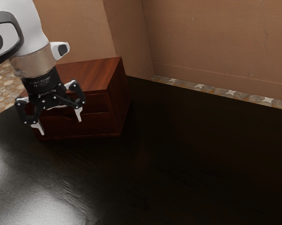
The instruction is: Pull the drawer handle with one arm to open the drawer
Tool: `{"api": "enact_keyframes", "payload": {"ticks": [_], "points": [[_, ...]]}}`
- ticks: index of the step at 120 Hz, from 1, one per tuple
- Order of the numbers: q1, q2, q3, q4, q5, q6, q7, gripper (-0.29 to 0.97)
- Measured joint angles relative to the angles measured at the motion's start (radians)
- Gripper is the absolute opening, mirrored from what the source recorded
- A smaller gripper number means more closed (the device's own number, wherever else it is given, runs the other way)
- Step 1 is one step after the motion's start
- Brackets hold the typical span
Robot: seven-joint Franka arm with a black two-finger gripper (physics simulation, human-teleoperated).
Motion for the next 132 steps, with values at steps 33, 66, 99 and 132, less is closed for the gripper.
{"api": "enact_keyframes", "payload": {"ticks": [33,66,99,132], "points": [[-0.005,0.05,0.031,-0.013,0.073,0.057,-0.266,0.68],[0.421,0.053,-0.197,-0.017,0.055,0.062,-0.441,0.68],[0.493,0.162,-0.152,0.043,0.01,0.176,-0.551,0.68],[0.493,0.212,-0.148,0.043,0.005,0.295,-0.638,0.68]]}}
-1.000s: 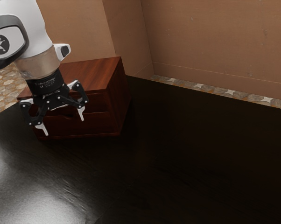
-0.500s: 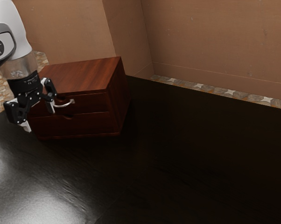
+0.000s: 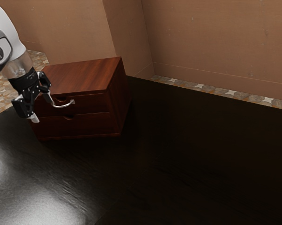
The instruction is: Pull the drawer handle with one arm to open the drawer
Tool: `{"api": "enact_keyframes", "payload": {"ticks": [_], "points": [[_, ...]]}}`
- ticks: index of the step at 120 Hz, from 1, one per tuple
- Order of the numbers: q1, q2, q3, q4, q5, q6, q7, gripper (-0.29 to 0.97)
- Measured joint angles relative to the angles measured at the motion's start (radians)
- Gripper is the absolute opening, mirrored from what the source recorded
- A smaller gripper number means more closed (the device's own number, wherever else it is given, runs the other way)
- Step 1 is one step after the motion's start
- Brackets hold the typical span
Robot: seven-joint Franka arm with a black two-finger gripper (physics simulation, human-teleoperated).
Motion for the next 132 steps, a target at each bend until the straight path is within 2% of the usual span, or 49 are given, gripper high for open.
{"api": "enact_keyframes", "payload": {"ticks": [28,48,67,76,84,132], "points": [[-0.004,0.051,0.0,0.021,0.001,0.046,-0.061,0.68],[-0.013,0.138,0.002,0.085,0.003,0.068,-0.09,0.68],[0.002,0.15,0.003,0.088,0.012,0.09,-0.11,0.68],[-0.072,0.15,0.077,0.086,0.017,0.097,-0.118,0.68],[-0.098,0.15,0.104,0.085,0.019,0.103,-0.124,0.68],[-0.106,0.184,0.116,0.081,0.028,0.17,-0.149,0.68]]}}
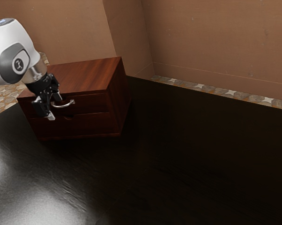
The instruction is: Pull the drawer handle with one arm to open the drawer
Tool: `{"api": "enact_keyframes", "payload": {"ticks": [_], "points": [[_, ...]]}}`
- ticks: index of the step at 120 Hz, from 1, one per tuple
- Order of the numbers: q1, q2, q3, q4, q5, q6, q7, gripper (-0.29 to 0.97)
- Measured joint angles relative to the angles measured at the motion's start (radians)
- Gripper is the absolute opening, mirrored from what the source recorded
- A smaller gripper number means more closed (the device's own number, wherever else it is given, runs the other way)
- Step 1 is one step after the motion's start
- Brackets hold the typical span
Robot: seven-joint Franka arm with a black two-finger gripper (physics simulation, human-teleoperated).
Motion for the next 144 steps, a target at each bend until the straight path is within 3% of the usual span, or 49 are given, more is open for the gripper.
{"api": "enact_keyframes", "payload": {"ticks": [20,54,144], "points": [[-0.005,-0.001,0.0,-0.03,0.004,0.056,-0.007,0.67],[-0.004,-0.004,0.003,-0.047,-0.002,0.101,-0.015,0.42],[0.0,-0.02,0.005,-0.114,-0.014,0.122,0.02,0.16]]}}
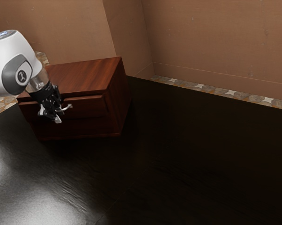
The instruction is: Pull the drawer handle with one arm to open the drawer
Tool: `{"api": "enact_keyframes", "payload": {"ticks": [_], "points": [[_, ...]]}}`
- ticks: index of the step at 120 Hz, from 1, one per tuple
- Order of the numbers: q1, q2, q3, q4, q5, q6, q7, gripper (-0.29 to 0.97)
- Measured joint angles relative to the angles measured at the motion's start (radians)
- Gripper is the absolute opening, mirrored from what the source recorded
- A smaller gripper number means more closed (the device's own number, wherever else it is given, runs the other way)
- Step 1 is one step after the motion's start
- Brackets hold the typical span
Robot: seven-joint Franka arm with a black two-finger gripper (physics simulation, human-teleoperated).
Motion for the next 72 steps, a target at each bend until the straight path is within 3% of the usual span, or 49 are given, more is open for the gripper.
{"api": "enact_keyframes", "payload": {"ticks": [62,72], "points": [[0.001,-0.068,0.0,-0.083,-0.001,0.021,0.018,0.06],[0.037,-0.092,-0.035,-0.113,-0.001,0.029,0.02,0.06]]}}
